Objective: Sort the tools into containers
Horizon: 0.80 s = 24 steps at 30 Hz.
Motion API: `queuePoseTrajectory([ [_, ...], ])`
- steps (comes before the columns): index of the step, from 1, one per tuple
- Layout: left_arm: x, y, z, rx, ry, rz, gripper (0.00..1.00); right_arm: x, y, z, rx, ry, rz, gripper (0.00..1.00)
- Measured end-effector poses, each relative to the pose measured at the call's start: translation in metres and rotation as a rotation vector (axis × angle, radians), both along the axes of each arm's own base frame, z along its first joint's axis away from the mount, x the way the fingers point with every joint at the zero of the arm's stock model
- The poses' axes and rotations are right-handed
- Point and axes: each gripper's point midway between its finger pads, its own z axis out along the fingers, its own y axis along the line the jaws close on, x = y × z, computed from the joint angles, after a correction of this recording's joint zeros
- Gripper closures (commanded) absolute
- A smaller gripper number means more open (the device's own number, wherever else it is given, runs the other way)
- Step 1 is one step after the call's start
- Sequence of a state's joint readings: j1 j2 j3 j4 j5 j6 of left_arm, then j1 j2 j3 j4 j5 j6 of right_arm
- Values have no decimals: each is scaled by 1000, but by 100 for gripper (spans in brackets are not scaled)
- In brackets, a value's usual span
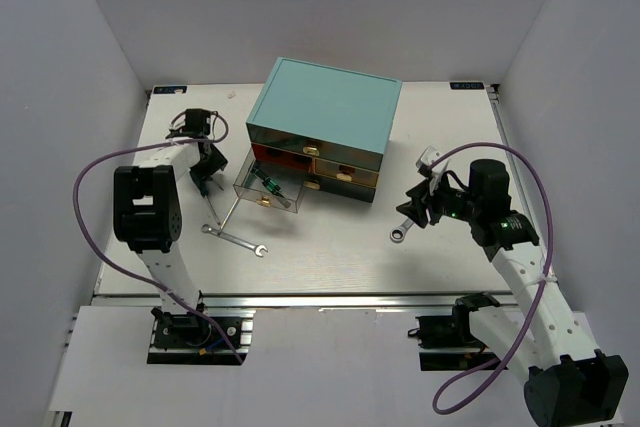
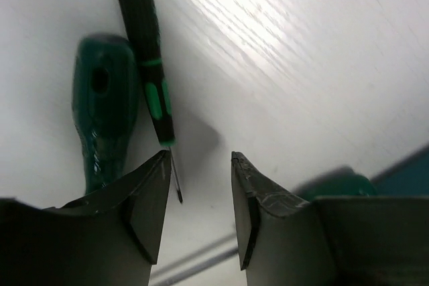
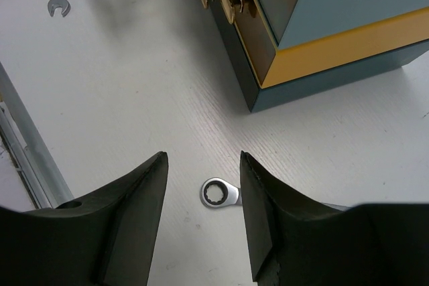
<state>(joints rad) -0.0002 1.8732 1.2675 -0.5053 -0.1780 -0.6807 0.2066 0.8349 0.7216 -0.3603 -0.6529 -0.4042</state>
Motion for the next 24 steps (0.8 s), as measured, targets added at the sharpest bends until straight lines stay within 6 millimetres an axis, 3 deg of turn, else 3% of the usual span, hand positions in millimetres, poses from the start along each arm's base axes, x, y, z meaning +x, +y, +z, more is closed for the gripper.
queuePoseTrajectory([
  [11,-3,29,-14,126,74,30,44,4,-1,-1,-8,-8,-11,47],
  [16,10,47,-19,152,76,55,49,7,-2,-3,-15,-9,-11,47],
  [17,13,50,-20,155,75,62,52,8,-2,-3,-17,-11,-11,47],
  [18,18,53,-20,158,73,65,66,8,-2,-4,-20,-12,-11,47],
  [22,36,59,-18,161,56,67,96,8,-3,-4,-25,-16,-12,47],
  [24,36,59,-18,158,55,64,100,9,-3,-4,-26,-17,-12,47],
])
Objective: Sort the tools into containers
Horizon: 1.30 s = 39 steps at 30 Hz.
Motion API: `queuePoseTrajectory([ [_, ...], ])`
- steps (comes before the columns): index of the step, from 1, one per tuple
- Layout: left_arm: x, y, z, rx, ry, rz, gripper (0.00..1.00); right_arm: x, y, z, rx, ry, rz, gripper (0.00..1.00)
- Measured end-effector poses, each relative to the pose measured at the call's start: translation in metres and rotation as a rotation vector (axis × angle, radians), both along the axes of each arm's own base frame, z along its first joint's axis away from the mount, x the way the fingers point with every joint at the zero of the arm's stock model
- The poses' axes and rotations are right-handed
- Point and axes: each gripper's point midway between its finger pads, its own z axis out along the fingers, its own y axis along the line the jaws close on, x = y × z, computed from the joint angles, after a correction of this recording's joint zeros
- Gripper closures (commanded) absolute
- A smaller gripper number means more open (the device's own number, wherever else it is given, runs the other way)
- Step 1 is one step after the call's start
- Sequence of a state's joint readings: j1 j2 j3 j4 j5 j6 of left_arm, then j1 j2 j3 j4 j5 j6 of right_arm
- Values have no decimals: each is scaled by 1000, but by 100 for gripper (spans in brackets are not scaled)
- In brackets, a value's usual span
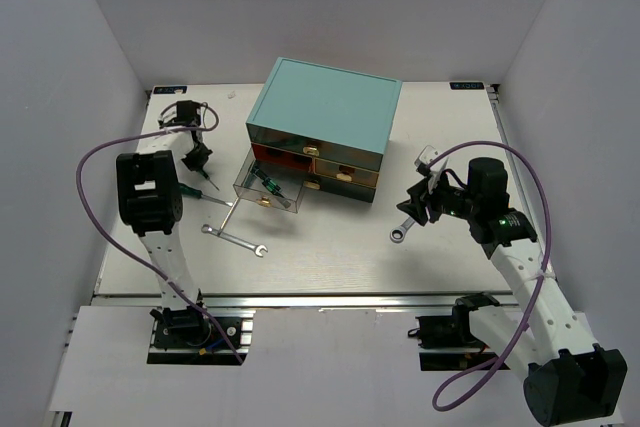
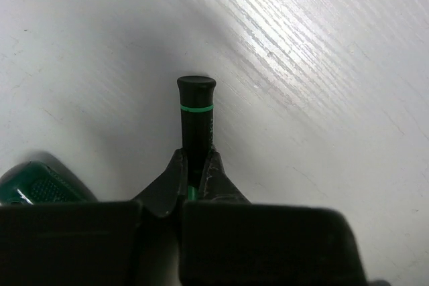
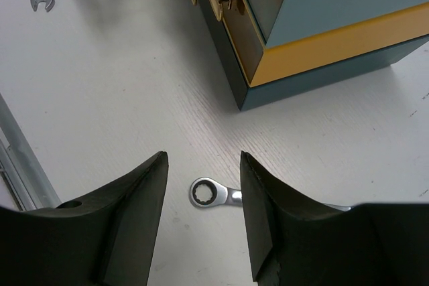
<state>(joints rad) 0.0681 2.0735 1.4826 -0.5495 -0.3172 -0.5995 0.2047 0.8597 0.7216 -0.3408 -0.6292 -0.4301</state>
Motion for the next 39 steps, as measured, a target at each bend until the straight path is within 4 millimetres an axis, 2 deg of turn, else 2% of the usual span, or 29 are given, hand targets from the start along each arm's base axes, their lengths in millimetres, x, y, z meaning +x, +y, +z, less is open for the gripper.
queuePoseTrajectory([
  [4,-4,-3,2,-19,-18,-6,100,0,0,0,-1,-1,-2,46],
  [6,-19,-8,5,-42,-10,-15,100,0,0,0,-2,-3,-2,42],
  [8,-37,-14,16,-66,-17,-23,100,0,-1,1,-3,-7,-2,35],
  [10,-50,-20,42,-87,-70,-33,100,0,-1,2,-5,-12,-1,35],
  [12,-61,-26,84,-105,-175,-47,100,0,-1,2,-4,-16,0,44],
  [13,-64,-29,106,-112,-232,-53,100,-1,-1,2,-3,-16,2,67],
  [15,-68,-35,149,-133,-355,-71,100,-1,0,3,-2,-18,6,100],
  [16,-73,-38,179,-138,-441,-83,100,-1,0,3,1,-16,8,100],
  [18,-85,-48,215,-173,-571,-111,100,-2,1,3,10,-3,5,100],
  [21,-106,-67,238,-264,-674,-147,100,-2,2,3,15,2,4,100],
  [24,-113,-93,237,-388,-690,-182,100,-3,2,3,22,12,1,100],
  [29,-123,-175,202,-570,-573,-287,100,-3,3,3,34,26,0,95],
  [32,-129,-205,185,-633,-516,-302,100,-3,4,3,39,30,1,94],
  [35,-128,-214,173,-655,-499,-254,100,-4,4,4,43,31,0,92],
  [38,-124,-213,165,-661,-507,-185,98,-5,4,7,47,23,0,89],
  [39,-124,-212,162,-663,-507,-159,84,-5,4,7,49,21,1,86],
])
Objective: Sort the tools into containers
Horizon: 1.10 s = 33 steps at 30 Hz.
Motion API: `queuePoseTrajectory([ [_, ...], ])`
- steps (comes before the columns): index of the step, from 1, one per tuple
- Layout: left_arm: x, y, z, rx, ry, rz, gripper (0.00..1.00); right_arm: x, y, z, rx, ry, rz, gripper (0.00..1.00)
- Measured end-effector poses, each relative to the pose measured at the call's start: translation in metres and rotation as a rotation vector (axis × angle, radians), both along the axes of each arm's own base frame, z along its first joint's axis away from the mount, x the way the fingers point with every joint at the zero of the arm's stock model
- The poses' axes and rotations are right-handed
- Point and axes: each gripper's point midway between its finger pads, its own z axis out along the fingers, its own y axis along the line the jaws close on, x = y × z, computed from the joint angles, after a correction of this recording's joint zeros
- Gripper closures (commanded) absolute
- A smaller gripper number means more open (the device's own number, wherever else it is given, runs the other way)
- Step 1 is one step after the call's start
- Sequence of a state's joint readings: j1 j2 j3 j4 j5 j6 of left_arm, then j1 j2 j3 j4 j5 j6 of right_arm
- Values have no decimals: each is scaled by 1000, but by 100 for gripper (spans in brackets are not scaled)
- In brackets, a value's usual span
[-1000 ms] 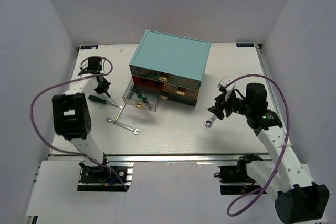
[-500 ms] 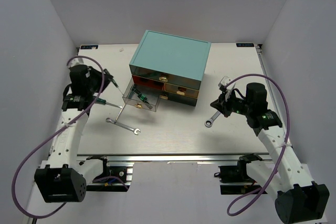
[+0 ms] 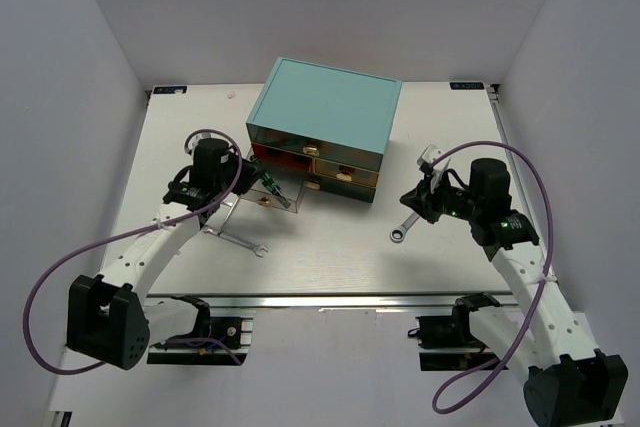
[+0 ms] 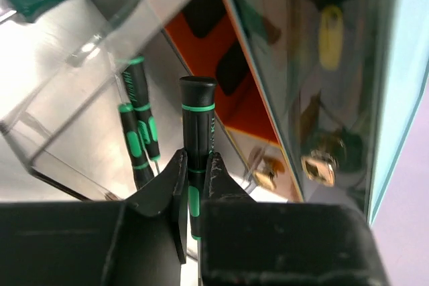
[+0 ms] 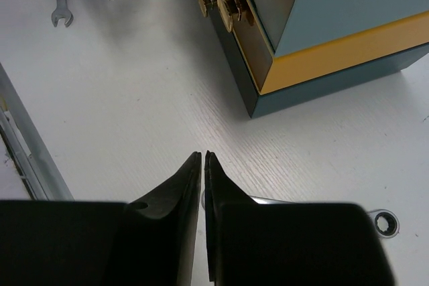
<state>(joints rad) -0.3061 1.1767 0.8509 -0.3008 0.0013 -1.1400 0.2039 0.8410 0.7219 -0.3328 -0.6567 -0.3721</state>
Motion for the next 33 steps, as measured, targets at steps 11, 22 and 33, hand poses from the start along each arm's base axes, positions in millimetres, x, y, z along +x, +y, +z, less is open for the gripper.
queuePoseTrajectory([
  [11,8,-1,-8,-47,19,59,58,-4,3,3,13,-8,26,60],
  [22,-40,23,49,25,-100,36,100,-8,6,3,17,-9,57,96],
  [33,-107,21,-126,-6,369,33,100,-3,6,-6,11,34,48,92],
])
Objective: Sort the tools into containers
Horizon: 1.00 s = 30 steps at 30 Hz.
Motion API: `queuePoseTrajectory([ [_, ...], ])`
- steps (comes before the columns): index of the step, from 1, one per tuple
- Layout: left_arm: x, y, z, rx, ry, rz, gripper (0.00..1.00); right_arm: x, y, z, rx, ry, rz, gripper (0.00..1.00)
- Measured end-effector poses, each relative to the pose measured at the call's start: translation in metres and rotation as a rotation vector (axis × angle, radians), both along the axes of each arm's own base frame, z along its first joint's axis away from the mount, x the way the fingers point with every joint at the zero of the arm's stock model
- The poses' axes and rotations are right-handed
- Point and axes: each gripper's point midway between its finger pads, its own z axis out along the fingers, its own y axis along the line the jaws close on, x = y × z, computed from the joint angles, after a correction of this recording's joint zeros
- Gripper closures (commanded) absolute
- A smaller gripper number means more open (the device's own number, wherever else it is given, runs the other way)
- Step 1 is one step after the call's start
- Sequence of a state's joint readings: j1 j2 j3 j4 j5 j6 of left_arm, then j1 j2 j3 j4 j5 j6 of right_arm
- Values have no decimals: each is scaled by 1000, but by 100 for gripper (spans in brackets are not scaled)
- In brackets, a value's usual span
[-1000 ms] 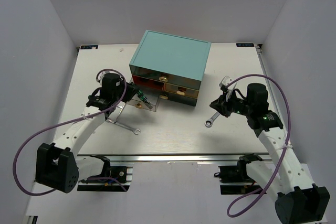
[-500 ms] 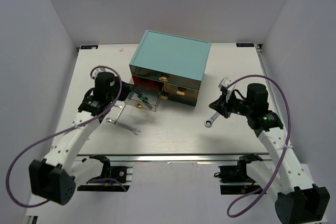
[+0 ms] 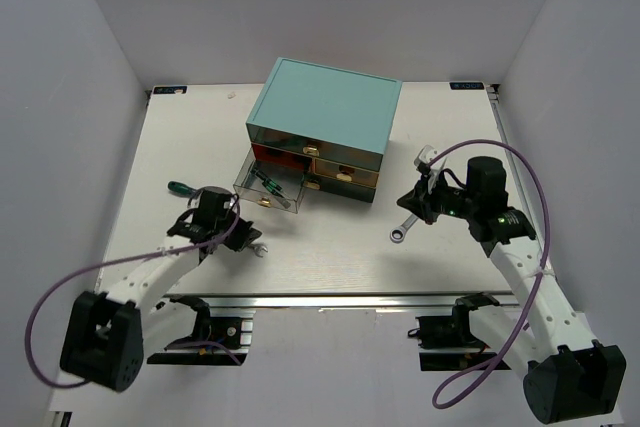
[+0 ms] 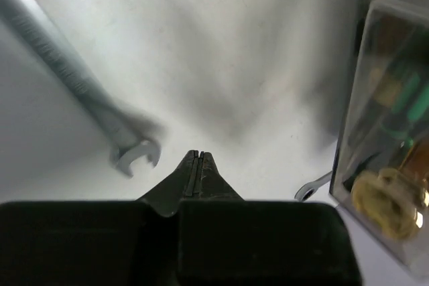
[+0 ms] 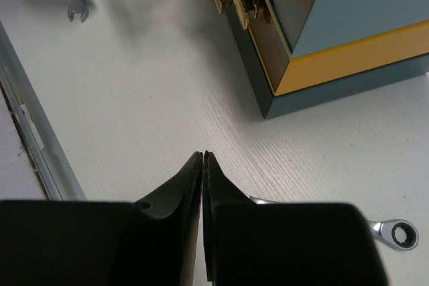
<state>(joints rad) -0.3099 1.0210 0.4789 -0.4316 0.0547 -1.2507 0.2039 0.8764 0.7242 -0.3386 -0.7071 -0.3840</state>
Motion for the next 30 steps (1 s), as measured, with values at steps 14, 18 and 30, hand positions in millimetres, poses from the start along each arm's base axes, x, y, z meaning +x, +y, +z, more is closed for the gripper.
queuePoseTrajectory([
  [14,117,-49,42,-102,-160,-46,86,3,-5,6,-10,-30,-37,90],
  [18,136,-56,36,-113,-170,-46,74,4,-6,6,-13,-32,-44,90],
  [30,160,-72,24,-138,-168,-82,60,5,-6,6,-19,-40,-43,83],
])
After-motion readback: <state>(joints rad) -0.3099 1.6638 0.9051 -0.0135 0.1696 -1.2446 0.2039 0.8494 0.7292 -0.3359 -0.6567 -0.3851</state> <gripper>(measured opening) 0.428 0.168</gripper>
